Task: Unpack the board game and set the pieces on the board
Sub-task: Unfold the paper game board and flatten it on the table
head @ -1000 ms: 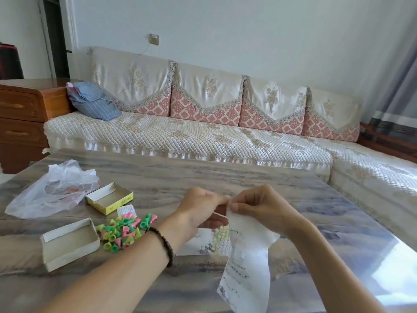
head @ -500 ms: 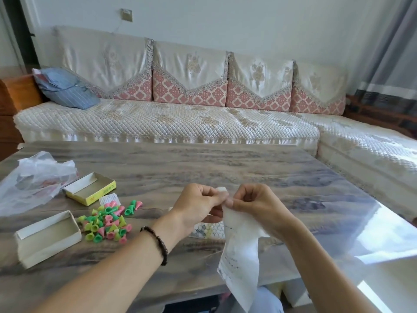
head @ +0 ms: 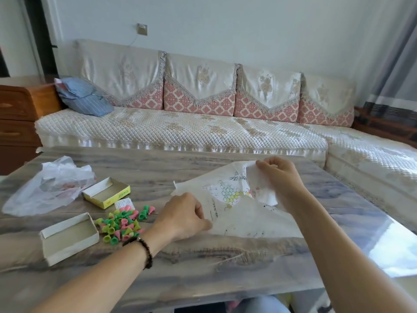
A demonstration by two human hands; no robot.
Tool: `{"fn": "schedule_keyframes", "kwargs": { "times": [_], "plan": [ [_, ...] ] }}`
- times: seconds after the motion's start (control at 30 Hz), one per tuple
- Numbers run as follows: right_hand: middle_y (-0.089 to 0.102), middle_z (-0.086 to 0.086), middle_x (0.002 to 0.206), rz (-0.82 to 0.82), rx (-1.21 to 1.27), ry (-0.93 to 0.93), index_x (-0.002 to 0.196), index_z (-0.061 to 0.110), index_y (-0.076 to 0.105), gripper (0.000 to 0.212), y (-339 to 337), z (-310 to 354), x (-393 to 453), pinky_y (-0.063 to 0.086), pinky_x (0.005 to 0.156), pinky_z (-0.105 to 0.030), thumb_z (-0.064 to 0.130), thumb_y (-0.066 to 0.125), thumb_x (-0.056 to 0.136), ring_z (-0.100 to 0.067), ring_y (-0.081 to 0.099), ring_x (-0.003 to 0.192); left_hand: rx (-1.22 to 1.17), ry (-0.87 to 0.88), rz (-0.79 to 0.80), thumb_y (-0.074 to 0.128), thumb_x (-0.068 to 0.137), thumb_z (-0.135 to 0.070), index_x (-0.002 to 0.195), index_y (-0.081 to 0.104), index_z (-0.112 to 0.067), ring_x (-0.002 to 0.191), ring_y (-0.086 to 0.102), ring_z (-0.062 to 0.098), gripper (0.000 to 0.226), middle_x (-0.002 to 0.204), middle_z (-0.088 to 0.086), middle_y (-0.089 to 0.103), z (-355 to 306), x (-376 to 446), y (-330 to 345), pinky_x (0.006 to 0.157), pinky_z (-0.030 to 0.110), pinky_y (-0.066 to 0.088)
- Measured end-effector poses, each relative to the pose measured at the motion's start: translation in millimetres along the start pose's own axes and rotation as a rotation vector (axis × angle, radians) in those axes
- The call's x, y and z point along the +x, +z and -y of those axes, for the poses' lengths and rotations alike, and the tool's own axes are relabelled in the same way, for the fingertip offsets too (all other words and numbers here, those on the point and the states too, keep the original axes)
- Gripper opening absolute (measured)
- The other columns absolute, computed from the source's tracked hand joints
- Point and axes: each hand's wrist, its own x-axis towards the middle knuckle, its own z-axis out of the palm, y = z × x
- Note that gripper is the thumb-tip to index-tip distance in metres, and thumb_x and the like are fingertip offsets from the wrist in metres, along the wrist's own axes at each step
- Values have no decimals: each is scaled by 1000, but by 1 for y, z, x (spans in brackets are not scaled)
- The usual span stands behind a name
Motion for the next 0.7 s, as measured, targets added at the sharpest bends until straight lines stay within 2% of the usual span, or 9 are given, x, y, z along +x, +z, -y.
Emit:
{"fn": "schedule_keyframes", "kwargs": {
  "times": [0.1, 0.17, 0.27, 0.33, 0.4, 0.47, 0.53, 0.6, 0.7],
  "plan": [
    [61, -15, 82, 232, 112, 32, 74, 14, 60, 17, -7, 17, -7, 51, 59, -39, 23, 68, 86, -27, 60, 69, 65, 26, -262, 69, 71, -59, 63, 50, -21, 60, 56, 13, 44, 60, -9, 57, 2, -1, -9, 53, 31, 41],
    [62, -15, 82, 390, 181, 42, 80, 9, 57, 15, -12, 27, -13, 52, 55, -32, 21, 66, 83, -23, 62, 68, 18, 135, -485, 70, 71, -60, 85, 50, -23, 79, 51, 11, 44, 85, -9, 55, -1, 1, -18, 58, 27, 39],
    [65, -14, 81, 535, 234, 29, 84, 7, 55, 13, -18, 45, -22, 56, 57, -28, 16, 63, 82, -24, 64, 70, 175, 307, -415, 69, 74, -59, 136, 36, -22, 125, 32, 18, 79, 135, 0, 39, -13, 11, -27, 96, 36, 40],
    [67, -14, 80, 529, 236, 24, 84, 7, 55, 11, -20, 55, -25, 57, 57, -30, 16, 61, 84, -25, 66, 69, 317, 334, -358, 62, 86, -48, 142, 36, -27, 135, 24, 21, 65, 146, 1, 33, -22, 18, -25, 105, 41, 31],
    [70, -14, 81, 359, 19, -58, 84, 9, 56, 14, -23, 63, -27, 57, 56, -29, 21, 63, 87, -21, 67, 64, 291, 352, -353, 56, 93, -30, 128, 56, -27, 121, 43, 23, 35, 130, 2, 51, -26, 25, -25, 95, 35, 41],
    [71, -8, 77, 141, -322, -193, 84, 11, 58, 19, -28, 69, -29, 50, 48, -20, 28, 63, 89, -10, 64, 52, 152, 310, -334, 54, 95, -20, 94, 64, -24, 81, 56, 16, 11, 92, -2, 60, -27, 28, -30, 63, 22, 42],
    [71, -4, 71, 81, -456, -258, 85, 12, 63, 23, -36, 73, -31, 44, 44, -17, 35, 67, 86, -9, 60, 47, 38, 257, -272, 55, 96, -21, 70, 52, -20, 55, 48, 11, 26, 67, -4, 53, -31, 29, -40, 51, 20, 33],
    [68, -7, 65, 113, -541, -253, 80, 9, 66, 30, -44, 77, -33, 43, 46, -20, 38, 71, 81, -15, 55, 48, -94, 255, -212, 59, 94, -20, 72, 55, -12, 54, 53, 7, 23, 68, -2, 60, -38, 29, -53, 53, 22, 39],
    [54, -9, 56, 136, -608, -188, 76, -5, 62, 38, -54, 81, -30, 34, 42, -22, 31, 68, 85, -15, 40, 42, -314, 263, -22, 65, 90, -13, 87, 66, -13, 76, 64, 10, 3, 82, -1, 70, -55, 19, -81, 64, 26, 47]
  ]
}}
